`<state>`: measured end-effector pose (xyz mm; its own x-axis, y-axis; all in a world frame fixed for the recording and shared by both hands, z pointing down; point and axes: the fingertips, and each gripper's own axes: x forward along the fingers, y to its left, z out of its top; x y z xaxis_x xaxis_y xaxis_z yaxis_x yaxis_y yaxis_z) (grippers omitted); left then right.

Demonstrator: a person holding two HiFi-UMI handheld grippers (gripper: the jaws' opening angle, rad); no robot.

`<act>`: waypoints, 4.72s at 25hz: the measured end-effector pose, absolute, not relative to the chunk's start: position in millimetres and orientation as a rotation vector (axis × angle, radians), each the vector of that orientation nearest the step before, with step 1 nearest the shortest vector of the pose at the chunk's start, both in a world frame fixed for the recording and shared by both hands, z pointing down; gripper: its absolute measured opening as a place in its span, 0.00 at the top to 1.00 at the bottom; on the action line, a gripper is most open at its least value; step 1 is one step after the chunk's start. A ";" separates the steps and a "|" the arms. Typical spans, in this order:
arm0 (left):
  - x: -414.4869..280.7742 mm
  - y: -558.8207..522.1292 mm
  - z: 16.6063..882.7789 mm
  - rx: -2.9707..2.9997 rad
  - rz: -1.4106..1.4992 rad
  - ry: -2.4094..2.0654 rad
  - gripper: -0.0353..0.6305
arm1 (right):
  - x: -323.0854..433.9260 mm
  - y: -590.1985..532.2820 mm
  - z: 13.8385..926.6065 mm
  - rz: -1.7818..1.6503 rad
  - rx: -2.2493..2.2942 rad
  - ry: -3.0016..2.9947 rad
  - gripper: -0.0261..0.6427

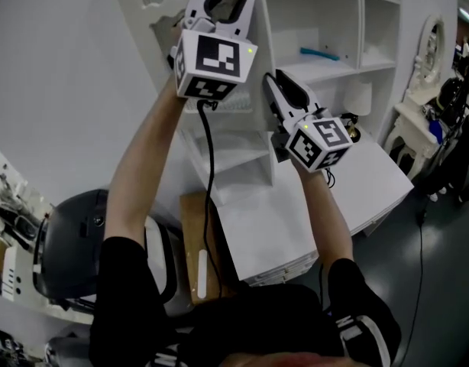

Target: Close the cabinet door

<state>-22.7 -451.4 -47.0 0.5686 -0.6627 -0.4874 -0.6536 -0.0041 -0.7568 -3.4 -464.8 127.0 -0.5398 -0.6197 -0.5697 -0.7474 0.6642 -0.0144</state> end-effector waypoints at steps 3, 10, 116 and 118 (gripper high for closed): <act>-16.3 -469.3 -46.0 -1.679 -0.010 1.104 0.82 | 2.6 -483.0 127.8 0.276 -1.045 2.315 0.81; -15.8 -504.2 -43.4 -1.686 -0.038 1.145 0.82 | 3.4 -519.3 129.9 0.220 -0.952 2.314 0.81; -1.9 -113.7 450.7 -2.534 0.127 1.960 0.93 | 63.9 -120.8 449.9 0.007 -1.486 2.888 0.93; -7.6 -102.2 454.4 -2.521 0.140 1.974 0.93 | 55.3 -109.9 454.8 0.015 -1.464 2.907 0.93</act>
